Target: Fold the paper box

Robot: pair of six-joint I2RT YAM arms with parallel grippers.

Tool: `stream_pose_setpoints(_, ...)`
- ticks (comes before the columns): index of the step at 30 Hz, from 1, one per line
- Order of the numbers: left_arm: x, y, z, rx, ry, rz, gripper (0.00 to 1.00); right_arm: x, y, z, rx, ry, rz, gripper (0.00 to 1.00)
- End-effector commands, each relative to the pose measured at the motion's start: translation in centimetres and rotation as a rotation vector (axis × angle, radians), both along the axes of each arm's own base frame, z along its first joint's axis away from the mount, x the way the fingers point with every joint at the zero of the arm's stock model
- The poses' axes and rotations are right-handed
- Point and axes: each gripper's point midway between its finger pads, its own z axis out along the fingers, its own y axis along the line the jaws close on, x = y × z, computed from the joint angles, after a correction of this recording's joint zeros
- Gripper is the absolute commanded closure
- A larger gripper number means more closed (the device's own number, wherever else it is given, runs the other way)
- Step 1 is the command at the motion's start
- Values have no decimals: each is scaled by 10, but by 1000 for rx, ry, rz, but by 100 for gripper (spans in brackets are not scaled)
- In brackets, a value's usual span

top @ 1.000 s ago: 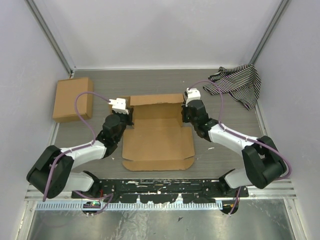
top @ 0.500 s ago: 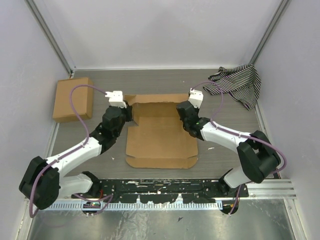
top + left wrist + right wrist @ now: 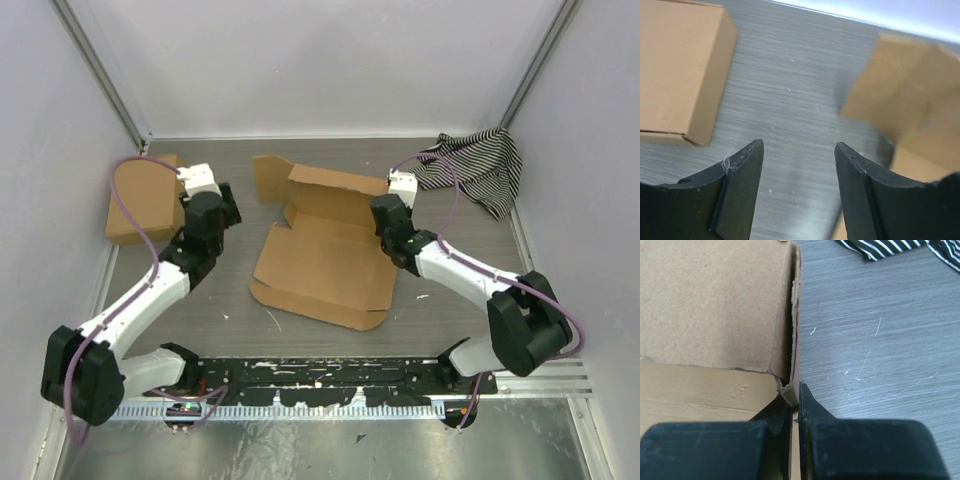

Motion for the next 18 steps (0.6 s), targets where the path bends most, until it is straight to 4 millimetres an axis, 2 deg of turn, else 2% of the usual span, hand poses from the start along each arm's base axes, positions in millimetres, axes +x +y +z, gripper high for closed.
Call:
stream_pose_setpoints(1, 33, 23, 12, -94, 16, 57, 35, 7, -2, 28, 5, -31, 133, 99)
stream_pose_setpoints(7, 80, 28, -15, -114, -2, 31, 38, 7, -5, 18, 64, 8, 267, 99)
stream_pose_setpoints(9, 91, 26, -27, -122, -9, 5, 41, 5, 1, 15, 103, 23, 314, 99)
stream_pose_setpoints(13, 99, 6, -48, -140, -28, -122, 44, 6, 3, 15, 116, 31, 332, 99)
stream_pose_setpoints(18, 92, -29, -60, -236, -84, -303, 48, 8, 6, 13, 128, 42, 345, 99)
